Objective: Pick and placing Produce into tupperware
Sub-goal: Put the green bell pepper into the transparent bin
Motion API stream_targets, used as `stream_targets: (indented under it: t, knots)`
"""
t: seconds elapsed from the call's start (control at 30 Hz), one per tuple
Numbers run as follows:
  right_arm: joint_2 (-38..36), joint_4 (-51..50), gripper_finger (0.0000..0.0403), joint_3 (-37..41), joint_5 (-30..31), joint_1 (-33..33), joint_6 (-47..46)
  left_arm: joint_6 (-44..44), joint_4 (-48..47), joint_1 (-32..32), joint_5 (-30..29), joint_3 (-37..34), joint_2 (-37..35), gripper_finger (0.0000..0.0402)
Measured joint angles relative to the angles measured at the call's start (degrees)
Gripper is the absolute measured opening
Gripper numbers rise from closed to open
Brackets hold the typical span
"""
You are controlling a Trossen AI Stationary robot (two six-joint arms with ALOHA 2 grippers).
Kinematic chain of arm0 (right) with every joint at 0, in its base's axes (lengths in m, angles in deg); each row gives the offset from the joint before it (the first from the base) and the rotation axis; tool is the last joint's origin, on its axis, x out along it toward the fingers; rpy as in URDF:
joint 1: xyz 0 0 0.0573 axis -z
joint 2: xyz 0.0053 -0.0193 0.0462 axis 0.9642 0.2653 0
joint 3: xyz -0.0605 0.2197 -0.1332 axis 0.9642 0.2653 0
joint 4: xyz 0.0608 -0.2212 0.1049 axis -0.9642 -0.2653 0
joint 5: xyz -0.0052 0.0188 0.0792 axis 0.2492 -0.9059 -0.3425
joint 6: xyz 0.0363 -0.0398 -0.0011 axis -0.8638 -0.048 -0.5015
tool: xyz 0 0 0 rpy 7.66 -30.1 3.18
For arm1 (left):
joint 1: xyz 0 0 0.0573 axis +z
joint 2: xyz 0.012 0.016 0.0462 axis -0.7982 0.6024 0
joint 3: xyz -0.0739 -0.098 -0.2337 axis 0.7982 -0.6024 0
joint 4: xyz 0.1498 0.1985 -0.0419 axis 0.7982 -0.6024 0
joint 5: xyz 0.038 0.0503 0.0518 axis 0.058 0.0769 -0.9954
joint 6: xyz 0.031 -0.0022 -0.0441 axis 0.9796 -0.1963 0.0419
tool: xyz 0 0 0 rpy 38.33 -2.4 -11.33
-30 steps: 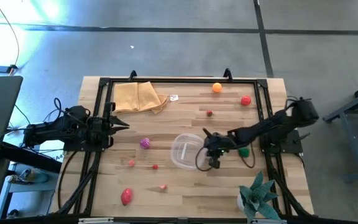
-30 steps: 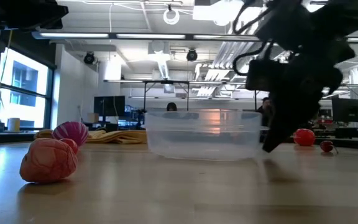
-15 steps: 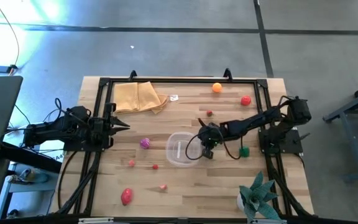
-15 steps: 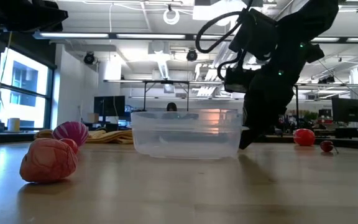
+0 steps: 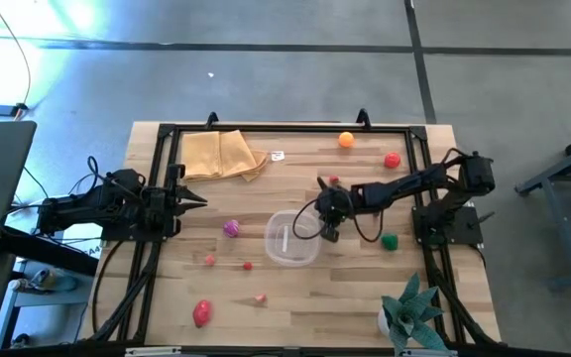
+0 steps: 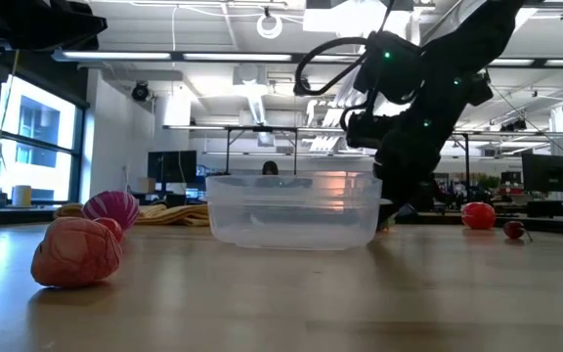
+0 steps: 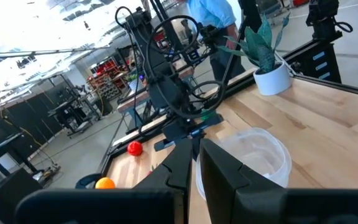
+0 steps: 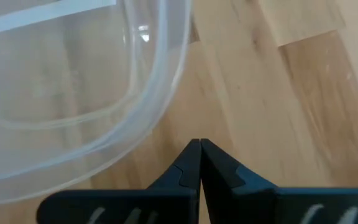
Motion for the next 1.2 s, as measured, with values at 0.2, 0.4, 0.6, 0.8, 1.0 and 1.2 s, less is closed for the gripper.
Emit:
stream_targets:
  t: [0.2,0.4,0.6,0.8,1.0,1.2]
  knots:
    - [0.0,0.69,0.0,0.02,-3.61,0.49,1.33,0.0,0.01,0.0,0.0,0.0,0.0,0.0024]
    - [-0.04,0.96,0.0,-0.52,-1.81,1.01,1.34,0.07,0.01,0.0,0.0,0.0,0.0,0.0024]
    - [-0.04,-4.02,0.0,-2.96,1.13,3.86,1.33,0.57,0.01,0.0,-0.02,0.0,0.0,0.0024]
    - [-0.04,-20.33,0.0,-10.98,6.16,6.42,1.82,3.4,0.03,0.0,-4.69,0.0,0.0,0.0024]
    - [-0.45,-37.33,0.0,-22.36,11.97,7.03,2.9,6.1,0.12,0.02,-7.52,0.0,-0.02,0.0024]
    - [-8.59,-47.91,0.0,-27.11,15.67,7.62,-0.86,6.15,0.3,0.02,-7.52,0.0,-0.02,0.0024]
